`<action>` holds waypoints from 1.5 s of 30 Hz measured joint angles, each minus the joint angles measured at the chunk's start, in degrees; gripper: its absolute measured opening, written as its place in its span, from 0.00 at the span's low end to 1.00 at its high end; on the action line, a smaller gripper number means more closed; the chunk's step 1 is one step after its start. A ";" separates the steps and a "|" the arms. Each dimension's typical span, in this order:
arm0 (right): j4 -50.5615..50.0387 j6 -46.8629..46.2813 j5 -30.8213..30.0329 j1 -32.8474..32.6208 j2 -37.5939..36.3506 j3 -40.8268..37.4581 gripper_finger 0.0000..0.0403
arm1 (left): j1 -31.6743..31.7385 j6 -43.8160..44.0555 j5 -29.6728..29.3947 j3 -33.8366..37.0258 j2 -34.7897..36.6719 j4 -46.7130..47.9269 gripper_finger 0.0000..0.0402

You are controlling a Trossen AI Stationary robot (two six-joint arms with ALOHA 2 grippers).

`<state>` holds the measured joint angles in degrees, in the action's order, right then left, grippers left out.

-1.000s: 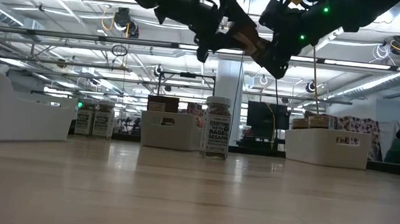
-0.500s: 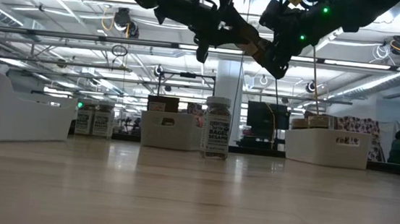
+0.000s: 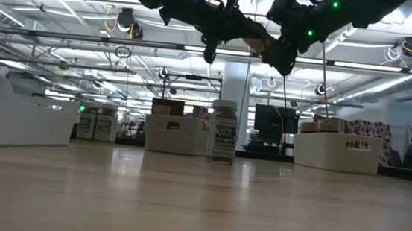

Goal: Sort spices by type
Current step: Put the orange spice pack on the gray bin

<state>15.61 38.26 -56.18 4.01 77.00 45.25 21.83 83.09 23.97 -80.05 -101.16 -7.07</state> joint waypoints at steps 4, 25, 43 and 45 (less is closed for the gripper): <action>-0.82 -0.07 1.11 0.02 -0.41 2.10 0.49 | 1.17 -1.78 0.05 0.00 0.02 0.01 0.01; -36.02 -34.73 12.63 0.72 -9.82 5.43 0.79 | 17.74 -38.48 12.22 -6.94 7.61 38.99 0.00; -33.58 -31.61 13.37 6.59 -13.41 5.43 0.79 | 6.31 -64.77 -11.01 -13.94 4.33 60.57 0.00; -33.46 -31.61 14.51 6.97 -13.41 5.43 0.79 | 5.94 -66.64 -12.35 -16.08 2.20 63.73 0.00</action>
<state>-17.84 6.65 -41.67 10.98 63.59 50.68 27.77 16.46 11.61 -96.13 -98.96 56.66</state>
